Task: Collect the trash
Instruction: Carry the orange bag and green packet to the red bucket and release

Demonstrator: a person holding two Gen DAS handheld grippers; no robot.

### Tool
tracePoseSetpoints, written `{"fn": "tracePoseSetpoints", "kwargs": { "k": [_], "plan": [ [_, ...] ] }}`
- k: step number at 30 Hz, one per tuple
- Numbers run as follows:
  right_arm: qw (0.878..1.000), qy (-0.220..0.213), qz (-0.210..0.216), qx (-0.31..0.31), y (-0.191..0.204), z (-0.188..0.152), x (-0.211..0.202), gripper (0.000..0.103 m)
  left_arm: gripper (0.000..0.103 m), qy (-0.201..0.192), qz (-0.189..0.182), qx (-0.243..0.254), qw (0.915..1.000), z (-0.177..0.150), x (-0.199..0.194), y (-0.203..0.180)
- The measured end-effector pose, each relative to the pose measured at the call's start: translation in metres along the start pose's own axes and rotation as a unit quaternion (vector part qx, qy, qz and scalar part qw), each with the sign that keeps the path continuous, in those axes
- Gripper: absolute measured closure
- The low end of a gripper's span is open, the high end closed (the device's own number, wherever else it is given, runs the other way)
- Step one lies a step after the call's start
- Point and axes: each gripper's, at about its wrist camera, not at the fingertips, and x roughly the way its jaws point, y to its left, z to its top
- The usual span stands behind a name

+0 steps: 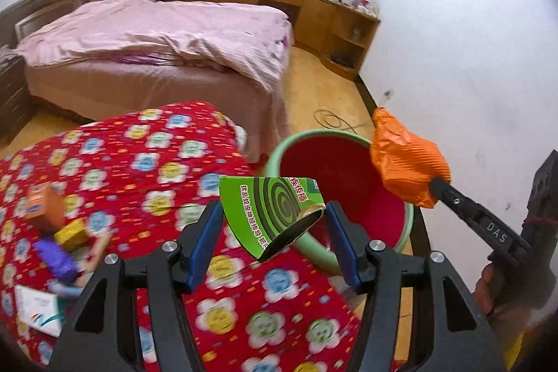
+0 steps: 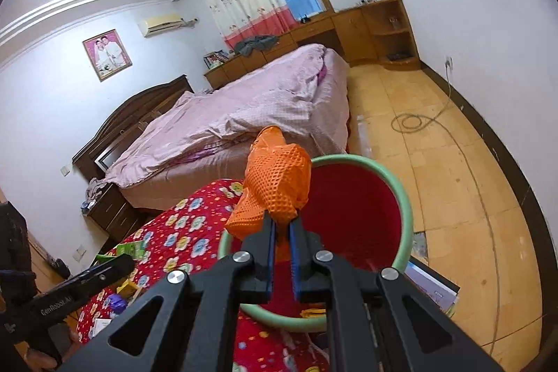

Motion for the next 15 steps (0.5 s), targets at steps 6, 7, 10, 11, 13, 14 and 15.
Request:
{"fn": "tracePoseSetpoints", "kwargs": {
  "k": [6, 7, 10, 11, 13, 14, 15],
  "plan": [
    [0.999, 0.028, -0.015, 0.015, -0.029, -0.005, 0.021, 0.094, 0.042, 0.026, -0.017, 0.025, 0.9992, 0.002, 0.049, -0.027],
    [0.999, 0.031, -0.017, 0.017, -0.033, -0.006, 0.023, 0.094, 0.041, 0.029, -0.02, 0.028, 0.999, 0.002, 0.054, -0.03],
    [0.999, 0.04, -0.025, 0.025, -0.045, -0.01, 0.031, 0.094, 0.04, 0.043, -0.031, 0.038, 0.9979, 0.002, 0.072, -0.041],
    [0.998, 0.043, -0.025, 0.026, -0.048, -0.011, 0.033, 0.093, 0.04, 0.048, -0.029, 0.039, 0.9977, 0.002, 0.076, -0.044],
    [0.998, 0.049, -0.025, 0.031, -0.053, -0.013, 0.036, 0.09, 0.04, 0.056, -0.023, 0.043, 0.9972, 0.001, 0.085, -0.048],
    [0.998, 0.051, -0.023, 0.033, -0.055, -0.014, 0.038, 0.09, 0.039, 0.06, -0.022, 0.046, 0.9969, 0.0, 0.089, -0.05],
    [0.998, 0.052, -0.021, 0.036, -0.057, -0.015, 0.039, 0.09, 0.039, 0.061, -0.02, 0.046, 0.9969, -0.001, 0.091, -0.05]
  ]
}}
